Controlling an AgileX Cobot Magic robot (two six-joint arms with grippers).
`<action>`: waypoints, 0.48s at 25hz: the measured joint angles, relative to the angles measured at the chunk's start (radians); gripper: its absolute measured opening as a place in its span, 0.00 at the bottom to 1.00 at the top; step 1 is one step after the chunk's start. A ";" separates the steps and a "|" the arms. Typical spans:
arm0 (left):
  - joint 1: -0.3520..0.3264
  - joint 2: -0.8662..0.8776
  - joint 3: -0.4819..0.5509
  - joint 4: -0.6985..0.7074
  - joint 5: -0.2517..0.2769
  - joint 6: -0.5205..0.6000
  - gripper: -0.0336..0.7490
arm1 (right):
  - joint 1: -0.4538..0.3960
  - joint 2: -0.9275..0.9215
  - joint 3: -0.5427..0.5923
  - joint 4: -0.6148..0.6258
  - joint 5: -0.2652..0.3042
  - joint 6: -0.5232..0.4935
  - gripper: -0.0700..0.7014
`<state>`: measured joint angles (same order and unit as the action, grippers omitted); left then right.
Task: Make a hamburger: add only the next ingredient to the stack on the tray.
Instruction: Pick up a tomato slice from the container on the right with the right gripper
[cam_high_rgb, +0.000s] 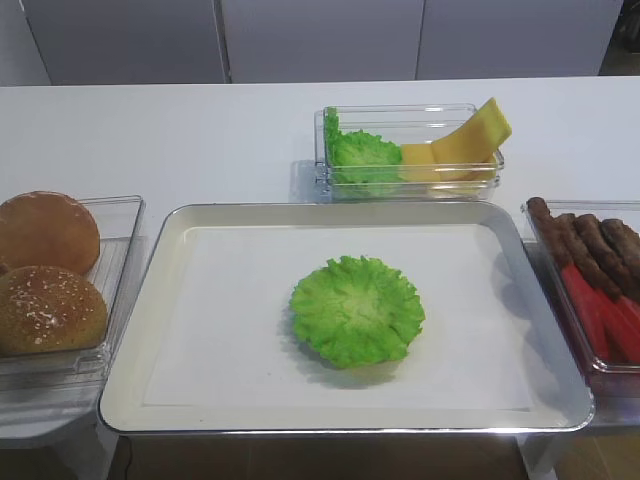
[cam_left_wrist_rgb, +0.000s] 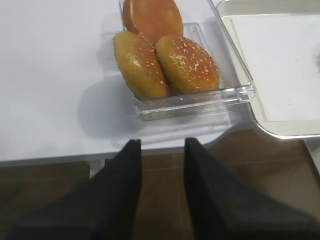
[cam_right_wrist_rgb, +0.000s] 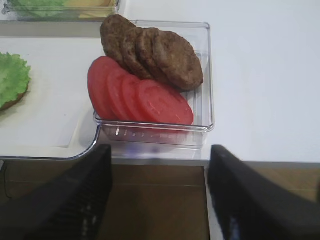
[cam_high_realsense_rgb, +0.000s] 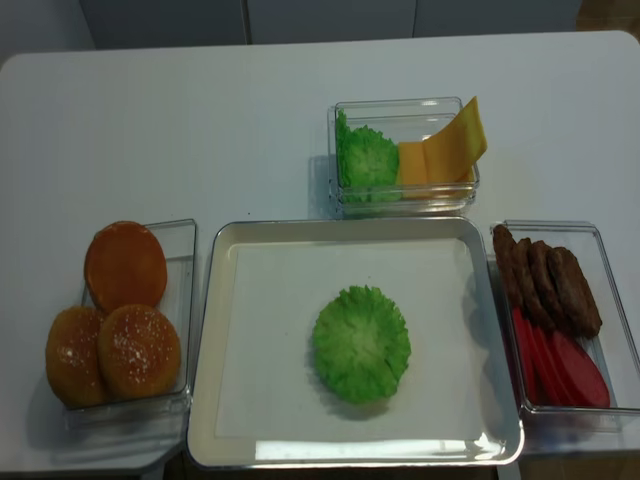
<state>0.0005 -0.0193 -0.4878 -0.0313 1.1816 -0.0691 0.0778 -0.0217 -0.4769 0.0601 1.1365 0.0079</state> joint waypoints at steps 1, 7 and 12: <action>0.000 0.000 0.000 0.000 0.000 0.000 0.32 | 0.000 0.000 -0.005 0.006 -0.006 0.000 0.71; 0.000 0.000 0.000 0.000 0.000 0.000 0.32 | 0.000 0.112 -0.097 0.041 -0.026 0.000 0.72; 0.000 0.000 0.000 0.000 0.000 0.000 0.32 | 0.000 0.351 -0.221 0.076 -0.031 0.037 0.72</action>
<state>0.0005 -0.0193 -0.4878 -0.0313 1.1816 -0.0691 0.0778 0.3297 -0.6984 0.1358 1.1051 0.0452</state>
